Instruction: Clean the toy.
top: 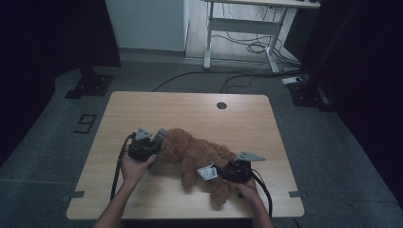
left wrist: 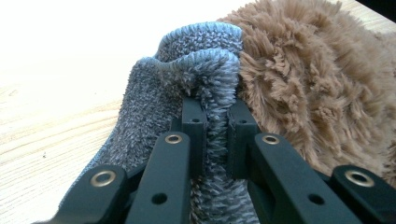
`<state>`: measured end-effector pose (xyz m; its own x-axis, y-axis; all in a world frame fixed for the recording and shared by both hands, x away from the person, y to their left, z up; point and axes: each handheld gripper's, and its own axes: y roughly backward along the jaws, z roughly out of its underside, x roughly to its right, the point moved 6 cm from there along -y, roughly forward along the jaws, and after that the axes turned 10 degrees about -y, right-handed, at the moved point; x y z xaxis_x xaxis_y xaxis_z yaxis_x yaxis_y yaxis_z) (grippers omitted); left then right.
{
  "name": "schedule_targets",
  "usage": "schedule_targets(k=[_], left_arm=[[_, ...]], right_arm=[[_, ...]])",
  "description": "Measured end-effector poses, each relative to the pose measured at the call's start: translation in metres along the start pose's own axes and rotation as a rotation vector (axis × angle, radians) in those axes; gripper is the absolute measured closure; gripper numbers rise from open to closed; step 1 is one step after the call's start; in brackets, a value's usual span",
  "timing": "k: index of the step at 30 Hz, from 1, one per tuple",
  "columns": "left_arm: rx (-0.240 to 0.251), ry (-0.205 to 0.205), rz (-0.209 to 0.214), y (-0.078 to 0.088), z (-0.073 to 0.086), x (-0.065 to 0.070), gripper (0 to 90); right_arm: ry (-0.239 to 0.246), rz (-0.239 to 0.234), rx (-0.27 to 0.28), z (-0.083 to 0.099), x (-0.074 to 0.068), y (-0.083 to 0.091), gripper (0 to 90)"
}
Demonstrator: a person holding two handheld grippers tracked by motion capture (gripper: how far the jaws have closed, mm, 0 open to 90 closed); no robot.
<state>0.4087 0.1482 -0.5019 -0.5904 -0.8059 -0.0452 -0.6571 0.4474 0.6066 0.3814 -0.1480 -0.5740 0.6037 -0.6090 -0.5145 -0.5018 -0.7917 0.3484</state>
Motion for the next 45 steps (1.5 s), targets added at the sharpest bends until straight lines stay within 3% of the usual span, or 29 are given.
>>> schedule_targets(k=[17, 24, 31, 37, 42, 45], left_arm=[[-0.007, 0.006, -0.022, -0.004, 0.002, 0.002, 81.0], [-0.009, -0.019, -0.033, -0.002, -0.006, 0.007, 81.8], [0.028, -0.016, -0.002, 0.004, -0.017, 0.011, 82.0], [0.062, -0.041, 0.014, 0.009, -0.028, 0.02, 82.0], [0.082, -0.056, 0.035, 0.011, -0.037, 0.03, 82.1], [0.101, -0.087, 0.071, 0.01, -0.048, 0.046, 82.2]], right_arm=[[-0.011, 0.008, 0.013, 0.0, -0.001, -0.001, 40.5], [-0.017, 0.01, 0.015, 0.0, -0.001, -0.001, 41.0], [-0.021, 0.012, 0.016, 0.0, 0.0, 0.0, 41.2], [-0.022, 0.01, 0.015, 0.0, 0.0, 0.0, 41.3], [-0.02, 0.01, 0.016, 0.0, 0.0, 0.0, 41.3], [-0.016, 0.009, 0.016, 0.0, -0.001, -0.001, 41.2]])
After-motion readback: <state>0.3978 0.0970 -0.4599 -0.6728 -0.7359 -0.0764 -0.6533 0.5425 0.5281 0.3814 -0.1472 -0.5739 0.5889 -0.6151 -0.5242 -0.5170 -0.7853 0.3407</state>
